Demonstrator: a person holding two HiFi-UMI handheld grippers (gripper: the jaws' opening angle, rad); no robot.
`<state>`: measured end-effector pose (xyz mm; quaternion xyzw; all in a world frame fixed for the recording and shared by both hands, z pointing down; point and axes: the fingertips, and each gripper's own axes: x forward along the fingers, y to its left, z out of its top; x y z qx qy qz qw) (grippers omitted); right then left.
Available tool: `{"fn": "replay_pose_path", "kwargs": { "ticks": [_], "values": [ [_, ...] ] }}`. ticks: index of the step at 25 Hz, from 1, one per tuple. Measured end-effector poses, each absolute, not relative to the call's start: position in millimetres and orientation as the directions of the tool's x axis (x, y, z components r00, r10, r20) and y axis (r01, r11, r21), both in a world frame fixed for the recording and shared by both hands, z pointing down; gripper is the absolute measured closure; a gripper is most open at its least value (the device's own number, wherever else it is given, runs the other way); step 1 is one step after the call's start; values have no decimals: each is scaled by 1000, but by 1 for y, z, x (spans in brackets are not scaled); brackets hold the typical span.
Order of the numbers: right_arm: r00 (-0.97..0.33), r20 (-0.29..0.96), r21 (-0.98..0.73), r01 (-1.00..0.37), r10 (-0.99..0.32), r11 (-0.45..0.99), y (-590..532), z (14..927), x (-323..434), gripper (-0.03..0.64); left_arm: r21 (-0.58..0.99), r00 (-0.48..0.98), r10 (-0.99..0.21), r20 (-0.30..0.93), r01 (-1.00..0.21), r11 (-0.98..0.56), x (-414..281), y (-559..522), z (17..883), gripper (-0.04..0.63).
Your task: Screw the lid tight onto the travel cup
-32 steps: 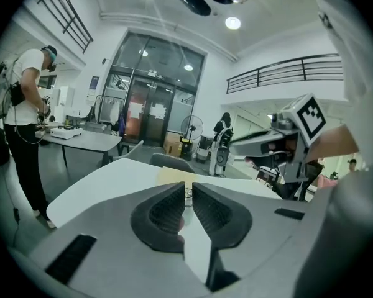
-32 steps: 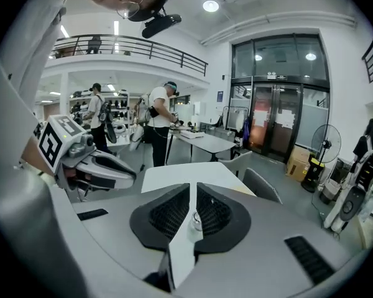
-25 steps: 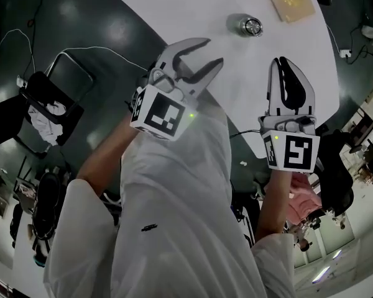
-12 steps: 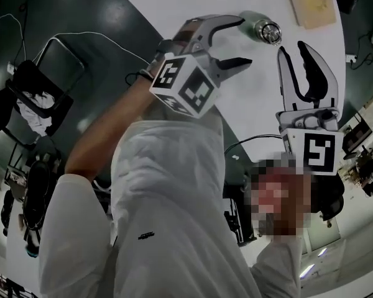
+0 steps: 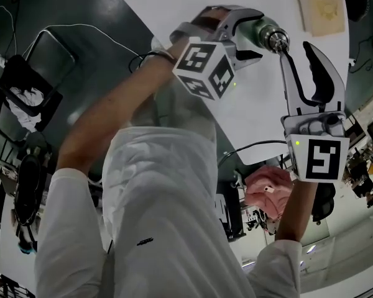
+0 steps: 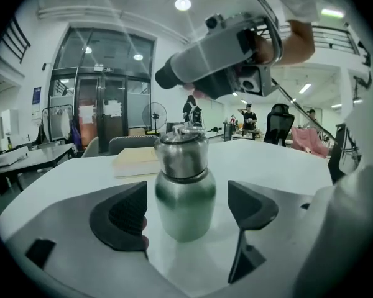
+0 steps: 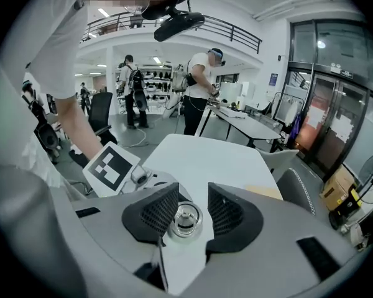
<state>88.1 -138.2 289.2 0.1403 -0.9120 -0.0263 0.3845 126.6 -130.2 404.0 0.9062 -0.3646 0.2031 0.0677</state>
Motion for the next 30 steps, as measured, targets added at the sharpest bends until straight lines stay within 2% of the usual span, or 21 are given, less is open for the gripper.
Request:
{"fn": "replay_pose_path", "kwargs": {
  "ticks": [6,8,11,15,23,30],
  "values": [
    [-626,746,152,-172,-227,973,-144,299,92,496,-89,655,-635,410,-664,-742,137,-145,413,219],
    [-604,772,136,-145,-197,980,-143,302,94,460,-102,648,-644,406,-668,-737,138,-147,414,221],
    [-544,829,83,-111,-131,990,-138,309,96,459,-104,657,-639,401,-660,-744,138,-150,414,230],
    [-467,882,67,-28,-72,997,-128,320,93,398,-95,665,-635,394,-657,-748,137,-147,414,232],
    [-374,927,76,121,-25,990,-129,342,90,390,-87,679,-620,393,-643,-760,137,-148,415,232],
    [-205,978,41,318,26,947,-123,360,89,385,-81,702,-599,385,-621,-780,135,-145,416,232]
  ]
}}
